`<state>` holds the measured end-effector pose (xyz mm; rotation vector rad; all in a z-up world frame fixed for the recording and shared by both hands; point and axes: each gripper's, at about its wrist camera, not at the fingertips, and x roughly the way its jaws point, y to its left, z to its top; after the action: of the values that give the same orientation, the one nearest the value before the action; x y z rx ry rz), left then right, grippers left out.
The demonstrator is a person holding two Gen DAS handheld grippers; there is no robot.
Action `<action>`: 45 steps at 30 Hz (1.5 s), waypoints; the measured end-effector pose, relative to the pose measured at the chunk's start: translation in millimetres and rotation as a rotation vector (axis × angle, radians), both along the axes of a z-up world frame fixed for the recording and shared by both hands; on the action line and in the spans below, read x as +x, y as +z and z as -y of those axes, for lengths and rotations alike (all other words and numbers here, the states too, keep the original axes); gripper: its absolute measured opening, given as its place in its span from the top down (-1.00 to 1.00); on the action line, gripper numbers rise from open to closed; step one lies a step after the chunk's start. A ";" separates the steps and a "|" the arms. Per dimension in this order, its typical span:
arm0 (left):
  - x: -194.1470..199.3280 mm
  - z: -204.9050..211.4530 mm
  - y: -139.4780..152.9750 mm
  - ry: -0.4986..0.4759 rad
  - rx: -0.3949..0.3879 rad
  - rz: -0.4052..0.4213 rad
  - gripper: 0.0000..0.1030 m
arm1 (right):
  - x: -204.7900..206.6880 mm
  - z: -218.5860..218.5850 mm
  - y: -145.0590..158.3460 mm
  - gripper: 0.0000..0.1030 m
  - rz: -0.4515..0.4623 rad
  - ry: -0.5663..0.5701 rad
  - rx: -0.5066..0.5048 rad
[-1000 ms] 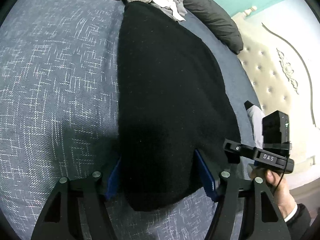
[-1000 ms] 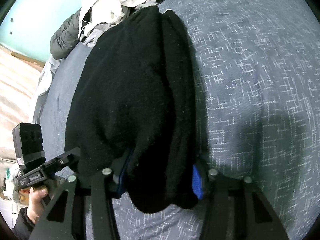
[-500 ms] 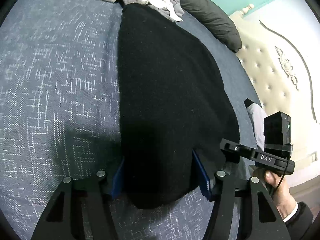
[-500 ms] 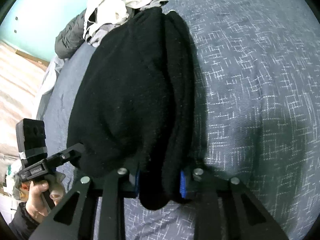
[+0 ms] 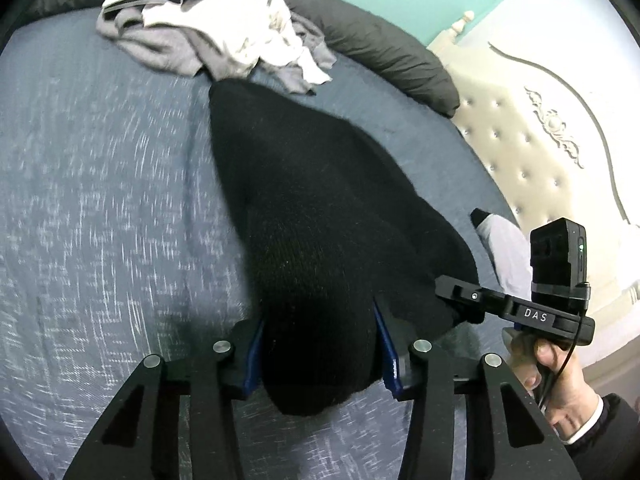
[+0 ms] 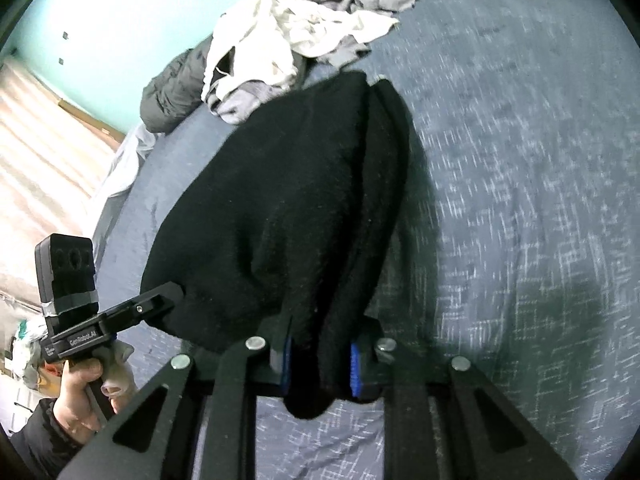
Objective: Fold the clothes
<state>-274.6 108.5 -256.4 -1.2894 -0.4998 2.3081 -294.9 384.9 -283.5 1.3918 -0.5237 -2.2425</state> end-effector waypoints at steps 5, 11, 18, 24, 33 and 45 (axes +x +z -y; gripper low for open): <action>8.6 -2.0 27.4 -0.018 -0.007 -0.057 0.06 | -1.5 -0.5 26.8 0.63 -0.049 -0.002 0.001; 14.7 -13.7 58.8 -0.027 -0.004 -0.108 0.07 | 1.1 -8.0 61.2 0.63 -0.105 -0.011 -0.004; 25.5 -31.5 94.1 -0.038 -0.007 -0.156 0.07 | 13.9 -20.6 101.4 0.64 -0.163 -0.014 -0.002; 35.8 -53.8 125.5 -0.064 -0.008 -0.197 0.07 | 28.9 -35.7 135.1 0.64 -0.210 -0.023 0.004; 54.9 -99.1 171.0 -0.105 0.000 -0.253 0.07 | 58.5 -73.6 185.4 0.64 -0.282 -0.054 0.013; 64.9 -186.5 207.0 -0.185 0.013 -0.300 0.07 | 96.5 -145.9 228.9 0.64 -0.344 -0.122 0.049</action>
<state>-209.7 295.0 -49.4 -0.9174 -0.2807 2.2815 -198.4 530.8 -54.6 0.9855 -0.4466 -2.5371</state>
